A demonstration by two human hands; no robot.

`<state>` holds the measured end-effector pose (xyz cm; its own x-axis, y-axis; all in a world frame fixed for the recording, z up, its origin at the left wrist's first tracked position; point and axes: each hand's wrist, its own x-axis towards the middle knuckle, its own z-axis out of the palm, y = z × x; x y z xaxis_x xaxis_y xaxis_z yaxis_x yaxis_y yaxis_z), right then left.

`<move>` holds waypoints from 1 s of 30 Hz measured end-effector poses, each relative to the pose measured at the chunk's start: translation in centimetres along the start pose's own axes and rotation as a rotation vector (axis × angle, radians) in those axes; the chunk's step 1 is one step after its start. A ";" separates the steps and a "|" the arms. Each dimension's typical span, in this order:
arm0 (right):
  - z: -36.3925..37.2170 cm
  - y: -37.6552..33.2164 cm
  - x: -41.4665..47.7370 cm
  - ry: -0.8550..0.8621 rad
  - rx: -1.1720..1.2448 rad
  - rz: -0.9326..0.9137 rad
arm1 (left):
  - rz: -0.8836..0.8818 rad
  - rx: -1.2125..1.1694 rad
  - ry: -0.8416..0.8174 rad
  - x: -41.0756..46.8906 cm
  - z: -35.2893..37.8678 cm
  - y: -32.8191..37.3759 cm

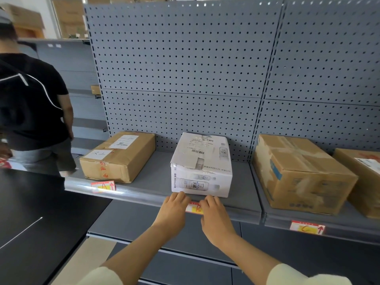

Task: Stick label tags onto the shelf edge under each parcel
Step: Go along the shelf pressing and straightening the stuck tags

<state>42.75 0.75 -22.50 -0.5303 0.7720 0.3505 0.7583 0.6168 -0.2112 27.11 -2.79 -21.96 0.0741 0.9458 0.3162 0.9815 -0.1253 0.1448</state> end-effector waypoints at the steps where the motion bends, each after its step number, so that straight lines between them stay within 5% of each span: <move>1: 0.0 0.0 -0.1 -0.002 0.010 0.002 | 0.002 0.000 0.009 -0.1 0.1 0.0; 11: -1.1 2.1 0.5 0.150 0.553 0.268 | -0.047 -0.021 -0.015 -1.4 0.5 -1.0; 18: -1.2 3.6 0.8 0.391 0.606 0.439 | -0.183 -0.029 -0.014 -2.9 0.3 -2.8; 20: -1.4 3.4 0.5 0.376 0.472 0.315 | -0.210 -0.023 -0.010 -3.3 0.2 -3.2; 25: 0.4 -0.7 0.3 0.173 -0.028 -0.366 | -0.274 -0.010 -0.002 -4.1 -0.4 -4.9; 30: 4.4 -8.9 1.9 -0.028 -0.135 -0.397 | -0.262 0.005 -0.002 -5.0 -1.5 -8.7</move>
<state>33.31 -2.56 -23.93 -0.8001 0.4836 0.3550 0.5350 0.8429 0.0577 17.96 -6.92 -23.40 -0.1826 0.9463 0.2667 0.9680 0.1255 0.2173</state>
